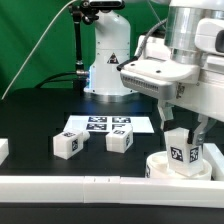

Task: Assemble stool

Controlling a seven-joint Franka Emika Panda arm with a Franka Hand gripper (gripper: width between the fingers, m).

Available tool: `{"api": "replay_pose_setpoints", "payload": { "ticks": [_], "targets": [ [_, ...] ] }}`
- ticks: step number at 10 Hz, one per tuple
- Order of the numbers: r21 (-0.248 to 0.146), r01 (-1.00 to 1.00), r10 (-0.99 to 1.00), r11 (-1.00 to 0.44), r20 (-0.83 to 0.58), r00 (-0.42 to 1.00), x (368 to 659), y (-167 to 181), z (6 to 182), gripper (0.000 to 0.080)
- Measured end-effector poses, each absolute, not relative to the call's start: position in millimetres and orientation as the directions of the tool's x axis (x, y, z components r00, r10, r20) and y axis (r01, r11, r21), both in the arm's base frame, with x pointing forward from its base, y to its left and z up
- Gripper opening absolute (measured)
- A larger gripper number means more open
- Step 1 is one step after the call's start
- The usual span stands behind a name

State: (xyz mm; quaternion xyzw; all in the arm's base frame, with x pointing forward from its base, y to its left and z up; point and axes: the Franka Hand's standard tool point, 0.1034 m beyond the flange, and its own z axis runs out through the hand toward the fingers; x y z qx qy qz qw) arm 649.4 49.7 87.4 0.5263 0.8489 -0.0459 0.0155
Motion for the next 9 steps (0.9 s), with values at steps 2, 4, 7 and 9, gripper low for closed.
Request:
{"api": "replay_pose_setpoints", "payload": {
  "ticks": [2, 4, 7, 9],
  "targets": [
    [-0.051, 0.981, 0.978, 0.185, -0.084, -0.189, 646.8, 49.1, 87.1, 0.0337],
    [-0.037, 0.998, 0.995, -0.048, -0.095, 0.044, 644.6, 53.7, 86.7, 0.0337],
    [-0.027, 0.972, 0.968, -0.233, -0.103, 0.229, 642.6, 54.6, 86.3, 0.0337],
    [-0.021, 0.946, 0.942, -0.323, -0.106, 0.319, 641.8, 55.2, 86.0, 0.0337]
  ]
}}
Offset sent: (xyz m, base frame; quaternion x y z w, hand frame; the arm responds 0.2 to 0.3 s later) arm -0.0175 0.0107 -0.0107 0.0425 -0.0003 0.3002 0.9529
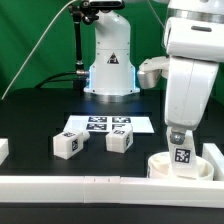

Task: Assemble stool

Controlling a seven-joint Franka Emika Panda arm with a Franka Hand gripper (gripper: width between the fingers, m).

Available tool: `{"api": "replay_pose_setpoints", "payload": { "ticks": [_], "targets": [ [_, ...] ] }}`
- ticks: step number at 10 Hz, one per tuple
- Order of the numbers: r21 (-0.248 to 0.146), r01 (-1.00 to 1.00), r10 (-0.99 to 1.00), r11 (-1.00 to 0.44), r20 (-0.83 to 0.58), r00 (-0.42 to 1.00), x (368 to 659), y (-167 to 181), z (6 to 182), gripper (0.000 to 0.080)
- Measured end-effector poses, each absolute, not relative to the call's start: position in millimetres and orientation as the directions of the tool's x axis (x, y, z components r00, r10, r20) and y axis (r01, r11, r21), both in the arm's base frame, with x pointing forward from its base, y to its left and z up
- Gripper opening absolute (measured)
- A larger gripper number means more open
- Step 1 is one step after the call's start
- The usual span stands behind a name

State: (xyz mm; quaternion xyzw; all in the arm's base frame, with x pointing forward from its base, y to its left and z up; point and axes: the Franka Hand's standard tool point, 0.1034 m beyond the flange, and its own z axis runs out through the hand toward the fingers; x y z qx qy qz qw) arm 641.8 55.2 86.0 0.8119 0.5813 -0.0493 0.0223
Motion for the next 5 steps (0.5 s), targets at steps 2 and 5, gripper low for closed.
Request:
{"api": "replay_pose_setpoints", "payload": {
  "ticks": [2, 5],
  "targets": [
    [-0.012, 0.895, 0.890, -0.446, -0.111, 0.442, 640.4, 56.1, 85.6, 0.0337],
    [-0.009, 0.684, 0.682, -0.729, -0.099, 0.725, 637.0, 58.8, 84.4, 0.0337]
  ]
}}
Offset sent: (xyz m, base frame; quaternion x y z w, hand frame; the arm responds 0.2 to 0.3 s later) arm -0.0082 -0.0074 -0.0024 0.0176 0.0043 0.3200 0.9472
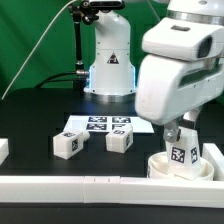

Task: Assemble stool

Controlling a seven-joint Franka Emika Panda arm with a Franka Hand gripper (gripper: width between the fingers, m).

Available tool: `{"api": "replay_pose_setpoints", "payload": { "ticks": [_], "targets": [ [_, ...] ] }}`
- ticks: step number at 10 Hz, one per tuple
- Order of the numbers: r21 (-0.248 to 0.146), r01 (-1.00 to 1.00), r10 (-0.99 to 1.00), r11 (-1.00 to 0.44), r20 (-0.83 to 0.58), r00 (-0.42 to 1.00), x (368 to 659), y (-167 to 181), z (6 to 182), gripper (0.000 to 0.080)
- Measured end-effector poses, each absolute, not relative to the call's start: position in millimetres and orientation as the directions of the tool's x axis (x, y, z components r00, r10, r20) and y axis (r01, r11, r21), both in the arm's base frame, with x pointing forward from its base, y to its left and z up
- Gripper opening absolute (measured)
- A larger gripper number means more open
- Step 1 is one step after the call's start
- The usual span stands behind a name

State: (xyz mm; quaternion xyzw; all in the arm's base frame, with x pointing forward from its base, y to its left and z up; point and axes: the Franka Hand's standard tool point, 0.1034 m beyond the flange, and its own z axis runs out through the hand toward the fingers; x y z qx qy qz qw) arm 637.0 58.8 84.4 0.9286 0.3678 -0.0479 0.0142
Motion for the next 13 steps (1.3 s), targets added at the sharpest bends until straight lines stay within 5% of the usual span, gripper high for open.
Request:
{"api": "replay_pose_setpoints", "payload": {
  "ticks": [5, 13],
  "targets": [
    [-0.002, 0.161, 0.160, -0.987, -0.085, 0.983, 634, 77, 83.4, 0.0337],
    [0.001, -0.313, -0.311, -0.950, -0.095, 0.946, 632, 90, 82.6, 0.0337]
  ]
}}
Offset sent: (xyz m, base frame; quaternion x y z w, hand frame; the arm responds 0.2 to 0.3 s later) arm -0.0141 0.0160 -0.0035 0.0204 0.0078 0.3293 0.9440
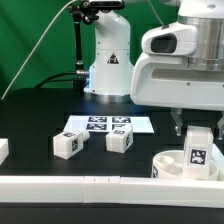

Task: Assemble stool

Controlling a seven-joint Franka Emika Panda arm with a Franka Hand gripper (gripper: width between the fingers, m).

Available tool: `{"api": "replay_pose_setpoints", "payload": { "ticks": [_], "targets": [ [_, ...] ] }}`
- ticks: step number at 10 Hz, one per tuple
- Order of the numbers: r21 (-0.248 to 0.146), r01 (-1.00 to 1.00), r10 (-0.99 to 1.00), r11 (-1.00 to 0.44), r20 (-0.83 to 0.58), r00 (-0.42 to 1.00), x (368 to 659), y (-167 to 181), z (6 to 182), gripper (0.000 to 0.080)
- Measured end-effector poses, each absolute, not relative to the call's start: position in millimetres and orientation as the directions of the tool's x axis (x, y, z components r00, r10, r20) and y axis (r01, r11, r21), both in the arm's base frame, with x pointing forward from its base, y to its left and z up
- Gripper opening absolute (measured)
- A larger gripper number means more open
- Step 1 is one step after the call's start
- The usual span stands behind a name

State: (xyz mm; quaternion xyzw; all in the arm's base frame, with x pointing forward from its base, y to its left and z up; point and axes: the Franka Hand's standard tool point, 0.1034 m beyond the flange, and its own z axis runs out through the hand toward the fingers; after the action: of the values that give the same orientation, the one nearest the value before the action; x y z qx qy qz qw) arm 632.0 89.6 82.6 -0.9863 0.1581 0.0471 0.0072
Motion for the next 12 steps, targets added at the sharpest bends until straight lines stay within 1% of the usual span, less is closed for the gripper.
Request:
{"api": "replay_pose_setpoints", "payload": {
  "ticks": [2, 4, 5, 6, 8, 9, 10, 11, 12],
  "targets": [
    [-0.031, -0.548, -0.542, -0.836, -0.114, 0.833, 631, 94, 82.0, 0.0337],
    [-0.041, -0.737, -0.725, -0.675, -0.149, 0.673, 631, 99, 80.3, 0.0337],
    [-0.053, -0.800, -0.784, -0.598, -0.168, 0.597, 631, 102, 79.9, 0.0337],
    [-0.055, -0.865, -0.846, -0.498, -0.189, 0.499, 633, 104, 80.1, 0.0337],
    [-0.043, -0.922, -0.898, -0.385, -0.216, 0.384, 634, 107, 80.9, 0.0337],
    [-0.042, -0.923, -0.898, -0.382, -0.218, 0.381, 633, 108, 80.5, 0.0418],
    [-0.046, -0.915, -0.890, -0.401, -0.217, 0.401, 633, 108, 80.3, 0.0418],
    [-0.048, -0.899, -0.875, -0.435, -0.212, 0.434, 633, 109, 81.0, 0.0550],
    [-0.048, -0.877, -0.856, -0.478, -0.201, 0.477, 634, 115, 84.3, 0.0628]
  ]
}}
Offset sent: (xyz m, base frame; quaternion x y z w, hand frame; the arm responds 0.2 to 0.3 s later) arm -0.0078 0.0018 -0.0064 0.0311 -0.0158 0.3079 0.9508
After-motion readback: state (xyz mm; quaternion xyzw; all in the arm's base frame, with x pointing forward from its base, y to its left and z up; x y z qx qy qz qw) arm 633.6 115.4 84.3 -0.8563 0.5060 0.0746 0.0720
